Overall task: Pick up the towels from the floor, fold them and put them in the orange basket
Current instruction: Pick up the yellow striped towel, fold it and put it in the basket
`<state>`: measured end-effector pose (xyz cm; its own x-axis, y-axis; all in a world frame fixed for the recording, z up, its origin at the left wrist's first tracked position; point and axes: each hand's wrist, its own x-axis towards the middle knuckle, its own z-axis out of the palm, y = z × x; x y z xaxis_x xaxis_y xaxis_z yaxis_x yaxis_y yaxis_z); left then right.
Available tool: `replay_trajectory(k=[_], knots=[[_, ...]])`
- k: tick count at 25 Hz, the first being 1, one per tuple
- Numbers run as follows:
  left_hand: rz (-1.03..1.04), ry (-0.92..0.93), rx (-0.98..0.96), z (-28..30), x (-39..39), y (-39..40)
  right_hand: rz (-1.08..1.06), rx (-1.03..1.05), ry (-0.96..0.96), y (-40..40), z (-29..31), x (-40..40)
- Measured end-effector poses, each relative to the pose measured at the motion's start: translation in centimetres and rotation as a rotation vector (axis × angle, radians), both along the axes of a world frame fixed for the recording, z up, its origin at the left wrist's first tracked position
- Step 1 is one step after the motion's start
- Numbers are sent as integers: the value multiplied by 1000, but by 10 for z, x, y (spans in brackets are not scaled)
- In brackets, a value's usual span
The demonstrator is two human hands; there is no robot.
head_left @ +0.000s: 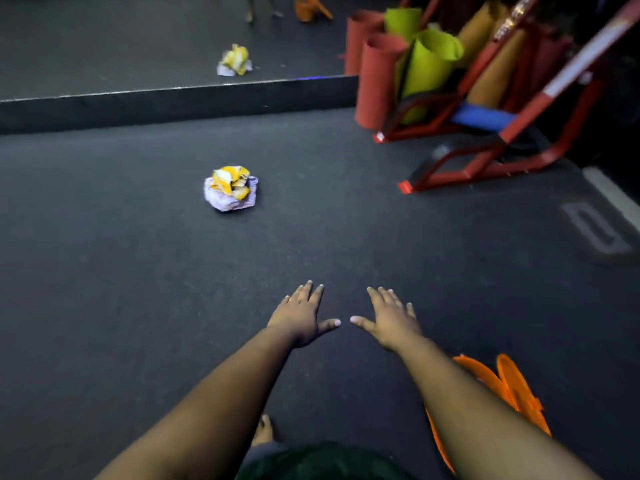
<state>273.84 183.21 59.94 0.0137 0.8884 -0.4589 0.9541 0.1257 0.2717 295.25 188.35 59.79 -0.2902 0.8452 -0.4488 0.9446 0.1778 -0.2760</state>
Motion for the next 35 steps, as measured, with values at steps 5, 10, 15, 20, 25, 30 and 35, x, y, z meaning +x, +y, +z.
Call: replay_trajectory(k=[5, 10, 15, 20, 25, 30, 35], knots=[[164, 15, 55, 10, -163, -22, 181, 38, 24, 17, 16, -169], [274, 46, 71, 26, -284, -25, 295, 53, 46, 40, 27, -289], [340, 66, 45, 29, -375, 15, 326, 32, 41, 100, 27, -373], [383, 86, 17, 17, -446, 96, 375, 16, 37, 195, 13, -449], [442, 82, 8, 17, -506, 176, 439, 12, 23, 294, 14, -522], [477, 47, -16, 10, -579, 265, 481, 2, 20, 388, 10, -604], [469, 8, -23, -17, -670, 352, 470, -7, -3, 472, -13, -688]])
